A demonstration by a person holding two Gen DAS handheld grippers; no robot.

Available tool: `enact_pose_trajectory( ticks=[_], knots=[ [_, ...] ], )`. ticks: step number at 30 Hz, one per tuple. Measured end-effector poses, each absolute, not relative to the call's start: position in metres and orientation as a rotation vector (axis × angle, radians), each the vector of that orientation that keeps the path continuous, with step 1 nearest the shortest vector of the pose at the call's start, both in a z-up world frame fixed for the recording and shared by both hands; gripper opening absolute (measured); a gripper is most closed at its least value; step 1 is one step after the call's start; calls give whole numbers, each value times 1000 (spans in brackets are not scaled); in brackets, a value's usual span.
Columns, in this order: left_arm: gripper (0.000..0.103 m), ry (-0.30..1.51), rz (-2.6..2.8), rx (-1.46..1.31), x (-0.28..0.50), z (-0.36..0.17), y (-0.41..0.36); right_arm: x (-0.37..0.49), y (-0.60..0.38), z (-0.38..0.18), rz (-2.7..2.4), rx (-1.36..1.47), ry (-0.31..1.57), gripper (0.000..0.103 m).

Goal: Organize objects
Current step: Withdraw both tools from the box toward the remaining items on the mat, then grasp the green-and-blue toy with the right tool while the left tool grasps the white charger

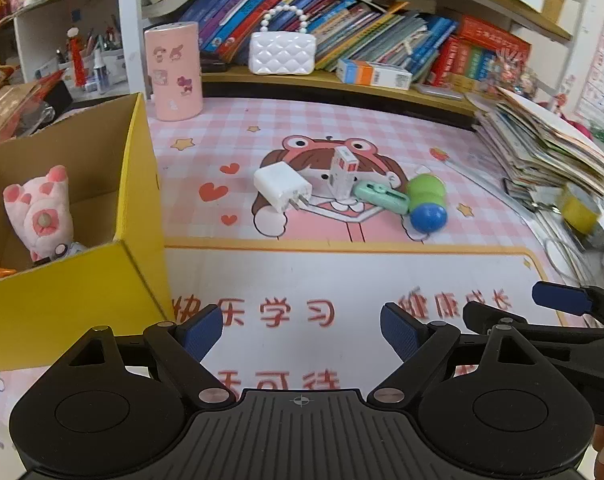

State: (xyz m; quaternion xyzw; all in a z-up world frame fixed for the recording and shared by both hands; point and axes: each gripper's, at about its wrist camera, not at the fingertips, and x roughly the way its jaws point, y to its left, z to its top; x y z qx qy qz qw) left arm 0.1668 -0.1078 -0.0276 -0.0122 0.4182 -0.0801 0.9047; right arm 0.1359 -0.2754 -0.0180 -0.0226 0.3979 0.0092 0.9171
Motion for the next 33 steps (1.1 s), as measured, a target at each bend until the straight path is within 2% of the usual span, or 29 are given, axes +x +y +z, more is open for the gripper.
enact_pose_trajectory(
  ticks=[12, 15, 23, 33],
  knots=[
    [88, 873, -72, -20, 211, -34, -132, 193, -304, -34, 67, -52, 815, 70],
    [88, 874, -58, -13, 220, -35, -136, 205, -308, -38, 81, -54, 812, 74],
    [88, 859, -17, 0, 243, -36, -141, 230, -310, -47, 111, -63, 803, 78],
    [85, 844, 32, -50, 274, -46, -136, 257, -306, -60, 137, -90, 800, 78]
  ],
)
